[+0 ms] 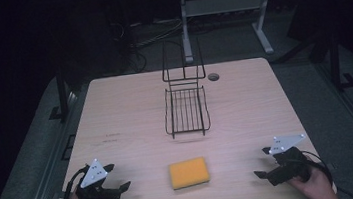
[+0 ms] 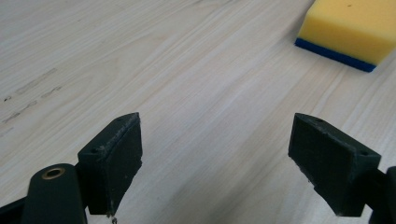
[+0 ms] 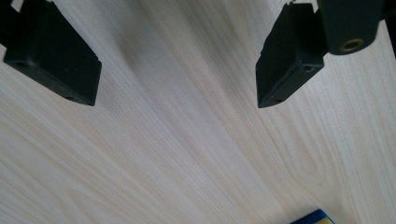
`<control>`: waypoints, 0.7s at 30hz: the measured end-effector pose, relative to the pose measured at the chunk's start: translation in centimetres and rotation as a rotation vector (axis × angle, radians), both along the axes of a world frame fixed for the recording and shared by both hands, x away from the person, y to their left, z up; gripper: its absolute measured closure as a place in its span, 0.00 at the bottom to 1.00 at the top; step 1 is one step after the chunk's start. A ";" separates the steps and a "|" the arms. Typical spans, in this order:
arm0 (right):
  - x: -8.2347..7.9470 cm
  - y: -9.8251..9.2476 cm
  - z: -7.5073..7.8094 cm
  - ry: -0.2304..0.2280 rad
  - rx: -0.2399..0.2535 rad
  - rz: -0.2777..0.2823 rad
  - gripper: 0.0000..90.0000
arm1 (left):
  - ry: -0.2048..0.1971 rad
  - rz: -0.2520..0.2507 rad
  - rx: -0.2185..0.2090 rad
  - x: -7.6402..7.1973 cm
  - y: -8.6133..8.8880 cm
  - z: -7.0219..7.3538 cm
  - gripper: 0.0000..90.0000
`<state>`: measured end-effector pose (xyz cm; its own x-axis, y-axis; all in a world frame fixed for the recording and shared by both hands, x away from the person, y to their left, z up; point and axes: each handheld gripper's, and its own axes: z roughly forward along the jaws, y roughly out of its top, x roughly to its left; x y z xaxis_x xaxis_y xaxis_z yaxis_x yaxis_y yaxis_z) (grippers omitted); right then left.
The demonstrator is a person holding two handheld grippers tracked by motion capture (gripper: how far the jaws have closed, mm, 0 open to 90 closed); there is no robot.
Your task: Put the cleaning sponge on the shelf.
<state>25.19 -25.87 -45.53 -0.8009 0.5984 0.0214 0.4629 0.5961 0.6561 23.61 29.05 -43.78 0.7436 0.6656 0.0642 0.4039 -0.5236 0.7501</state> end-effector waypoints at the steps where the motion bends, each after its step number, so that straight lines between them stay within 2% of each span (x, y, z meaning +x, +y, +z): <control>1: 0.0 0.0 0.0 0.000 -0.001 0.001 0.16 | -0.002 -0.004 0.008 0.0 -0.1 0.1 0.19; 4: 0.0 -0.1 0.0 0.000 0.004 -0.002 0.16 | -0.005 -0.023 0.003 0.2 -0.6 0.5 0.19; 21: -0.1 -0.4 0.2 -0.006 0.011 -0.008 0.16 | -0.007 -0.130 0.062 1.0 -2.8 2.4 0.19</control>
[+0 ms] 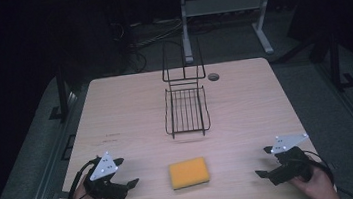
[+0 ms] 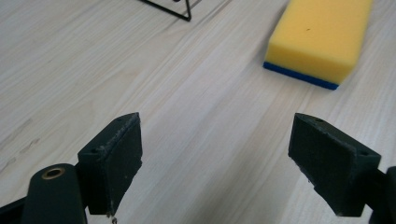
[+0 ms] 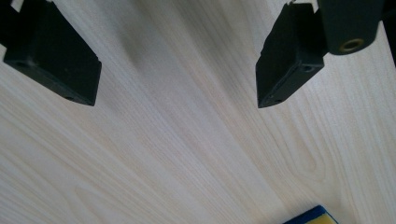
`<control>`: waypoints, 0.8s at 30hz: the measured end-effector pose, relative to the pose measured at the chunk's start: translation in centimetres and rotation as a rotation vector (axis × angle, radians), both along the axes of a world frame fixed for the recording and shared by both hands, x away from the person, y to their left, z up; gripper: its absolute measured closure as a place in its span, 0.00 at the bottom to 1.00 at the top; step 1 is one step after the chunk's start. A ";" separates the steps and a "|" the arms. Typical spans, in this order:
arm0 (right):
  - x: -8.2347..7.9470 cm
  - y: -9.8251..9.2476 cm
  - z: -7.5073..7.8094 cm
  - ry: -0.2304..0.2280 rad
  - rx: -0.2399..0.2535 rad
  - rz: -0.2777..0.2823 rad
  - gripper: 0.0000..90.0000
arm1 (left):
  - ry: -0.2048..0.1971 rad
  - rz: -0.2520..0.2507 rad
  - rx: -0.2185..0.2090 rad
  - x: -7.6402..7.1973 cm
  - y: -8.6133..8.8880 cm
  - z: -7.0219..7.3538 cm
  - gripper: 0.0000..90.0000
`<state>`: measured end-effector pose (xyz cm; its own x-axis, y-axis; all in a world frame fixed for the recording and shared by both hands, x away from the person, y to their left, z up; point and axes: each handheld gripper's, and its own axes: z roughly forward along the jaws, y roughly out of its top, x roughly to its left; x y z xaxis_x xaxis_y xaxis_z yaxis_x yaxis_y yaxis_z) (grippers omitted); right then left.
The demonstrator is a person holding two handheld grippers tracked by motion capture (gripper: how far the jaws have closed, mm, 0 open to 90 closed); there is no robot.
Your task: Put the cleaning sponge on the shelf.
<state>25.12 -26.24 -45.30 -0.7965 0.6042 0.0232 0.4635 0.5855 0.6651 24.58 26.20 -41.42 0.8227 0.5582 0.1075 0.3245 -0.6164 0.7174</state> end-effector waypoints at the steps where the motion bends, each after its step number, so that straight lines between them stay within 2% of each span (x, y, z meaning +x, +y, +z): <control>1: 0.0 0.0 0.0 0.000 0.000 0.000 0.16 | 0.000 -0.005 0.003 0.0 -0.1 0.1 0.19; 24: -0.1 0.0 0.2 -0.003 0.004 0.006 0.16 | 0.023 -0.098 0.058 0.7 -2.9 1.6 0.17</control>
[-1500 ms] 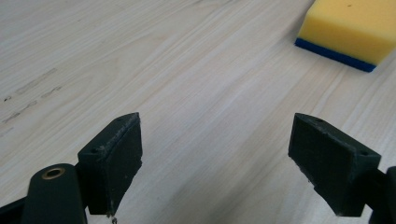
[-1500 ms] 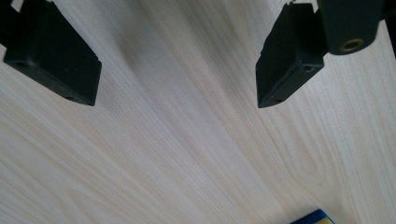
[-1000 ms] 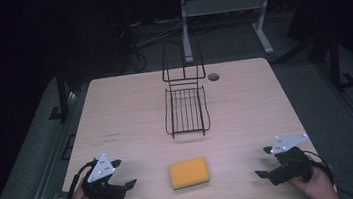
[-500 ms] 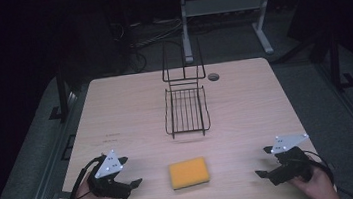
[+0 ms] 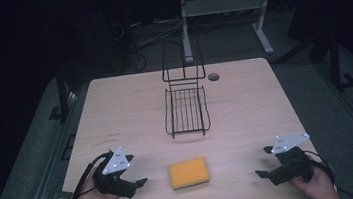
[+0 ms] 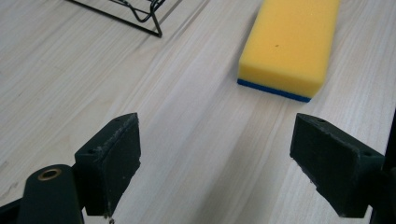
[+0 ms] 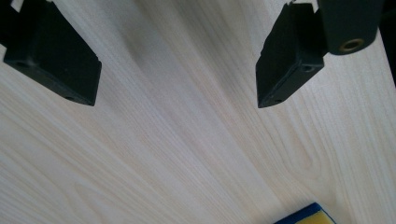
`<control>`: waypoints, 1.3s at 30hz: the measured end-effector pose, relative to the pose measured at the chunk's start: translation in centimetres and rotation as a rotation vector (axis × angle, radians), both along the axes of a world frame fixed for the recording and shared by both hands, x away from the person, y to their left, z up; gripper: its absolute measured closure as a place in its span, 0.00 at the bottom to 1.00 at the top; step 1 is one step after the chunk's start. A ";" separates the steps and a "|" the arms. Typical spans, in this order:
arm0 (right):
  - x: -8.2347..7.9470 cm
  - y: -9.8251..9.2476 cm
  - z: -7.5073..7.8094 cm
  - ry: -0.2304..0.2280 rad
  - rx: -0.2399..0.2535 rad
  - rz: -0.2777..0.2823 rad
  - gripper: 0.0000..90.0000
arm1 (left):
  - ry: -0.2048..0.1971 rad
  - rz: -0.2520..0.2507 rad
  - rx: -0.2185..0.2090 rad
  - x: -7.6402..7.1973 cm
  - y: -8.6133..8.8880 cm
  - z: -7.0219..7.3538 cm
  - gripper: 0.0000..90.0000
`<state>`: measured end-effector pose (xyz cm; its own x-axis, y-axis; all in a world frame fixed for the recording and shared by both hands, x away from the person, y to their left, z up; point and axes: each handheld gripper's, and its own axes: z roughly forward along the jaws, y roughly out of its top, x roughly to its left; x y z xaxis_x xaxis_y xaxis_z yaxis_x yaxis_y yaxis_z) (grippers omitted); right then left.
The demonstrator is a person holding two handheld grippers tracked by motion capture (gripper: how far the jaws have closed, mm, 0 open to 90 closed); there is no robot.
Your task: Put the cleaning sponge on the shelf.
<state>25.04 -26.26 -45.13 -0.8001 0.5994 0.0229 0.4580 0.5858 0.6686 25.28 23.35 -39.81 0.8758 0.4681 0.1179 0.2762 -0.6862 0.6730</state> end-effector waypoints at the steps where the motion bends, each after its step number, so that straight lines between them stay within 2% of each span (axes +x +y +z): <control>1: 0.0 0.0 0.0 0.001 0.001 -0.002 0.16 | -0.001 -0.006 0.003 0.0 -0.1 0.1 0.17; 10: 0.0 0.0 0.2 -0.007 0.002 0.005 0.16 | 0.002 -0.046 0.016 0.2 -1.4 1.0 0.17; 22: 0.0 0.1 0.2 -0.005 0.005 0.011 0.16 | 0.012 -0.115 0.044 0.7 -3.7 1.4 0.17; 39: -0.1 0.3 0.2 -0.008 0.007 0.018 0.15 | 0.047 -0.200 0.074 1.0 -7.8 0.4 0.17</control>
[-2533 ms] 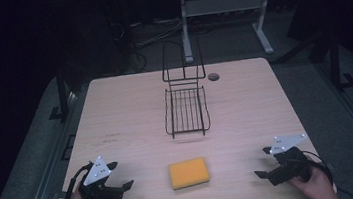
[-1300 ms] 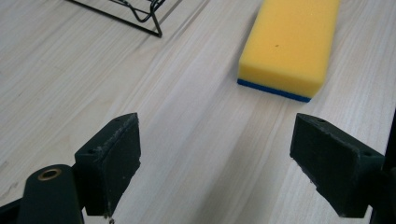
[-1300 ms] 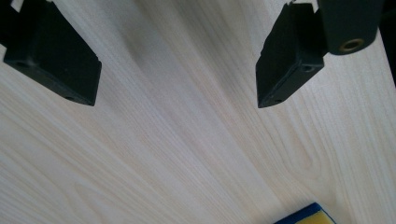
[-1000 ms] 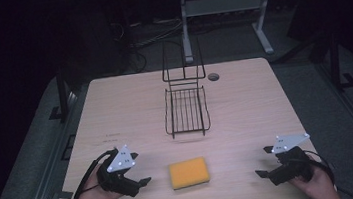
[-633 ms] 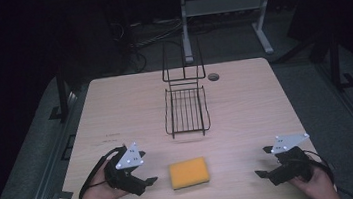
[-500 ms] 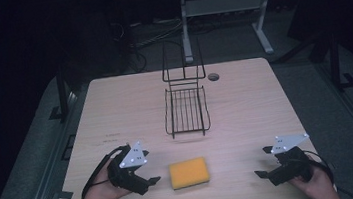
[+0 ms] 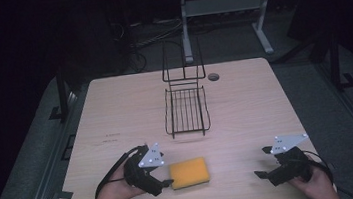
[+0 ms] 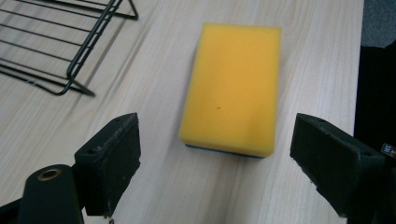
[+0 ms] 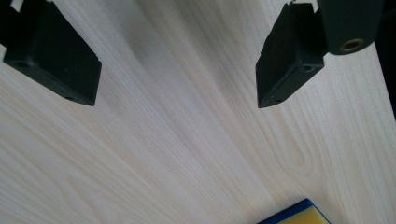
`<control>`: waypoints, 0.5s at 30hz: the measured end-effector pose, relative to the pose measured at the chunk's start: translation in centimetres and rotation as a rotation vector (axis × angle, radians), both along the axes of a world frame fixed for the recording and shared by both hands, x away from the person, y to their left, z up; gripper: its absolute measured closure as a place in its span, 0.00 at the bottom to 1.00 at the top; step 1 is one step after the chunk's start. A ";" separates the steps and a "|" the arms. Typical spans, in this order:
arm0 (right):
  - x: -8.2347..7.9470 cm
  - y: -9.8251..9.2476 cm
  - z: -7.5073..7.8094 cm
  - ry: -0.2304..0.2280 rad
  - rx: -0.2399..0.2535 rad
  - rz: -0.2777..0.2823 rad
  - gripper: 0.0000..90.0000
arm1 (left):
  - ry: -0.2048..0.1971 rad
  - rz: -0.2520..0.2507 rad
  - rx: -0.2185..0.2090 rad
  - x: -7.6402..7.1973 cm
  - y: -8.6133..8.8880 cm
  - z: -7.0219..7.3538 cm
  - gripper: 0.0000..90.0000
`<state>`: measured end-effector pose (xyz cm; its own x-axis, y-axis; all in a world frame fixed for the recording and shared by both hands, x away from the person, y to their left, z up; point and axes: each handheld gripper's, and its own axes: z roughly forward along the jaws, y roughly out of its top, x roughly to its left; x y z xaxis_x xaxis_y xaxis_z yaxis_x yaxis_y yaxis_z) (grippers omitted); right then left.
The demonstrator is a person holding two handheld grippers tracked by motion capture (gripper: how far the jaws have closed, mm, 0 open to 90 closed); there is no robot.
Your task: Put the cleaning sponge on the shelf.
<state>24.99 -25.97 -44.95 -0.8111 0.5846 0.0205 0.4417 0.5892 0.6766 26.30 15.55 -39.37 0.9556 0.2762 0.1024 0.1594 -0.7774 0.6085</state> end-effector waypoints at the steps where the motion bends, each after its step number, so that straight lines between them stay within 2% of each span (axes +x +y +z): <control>1: 0.0 0.0 0.0 -0.001 0.000 0.000 0.15 | 0.000 -0.007 0.005 0.0 -0.2 -0.1 0.17; 15: 0.0 0.1 0.1 -0.004 0.004 0.005 0.15 | 0.021 -0.033 0.032 0.4 -2.3 -1.0 0.17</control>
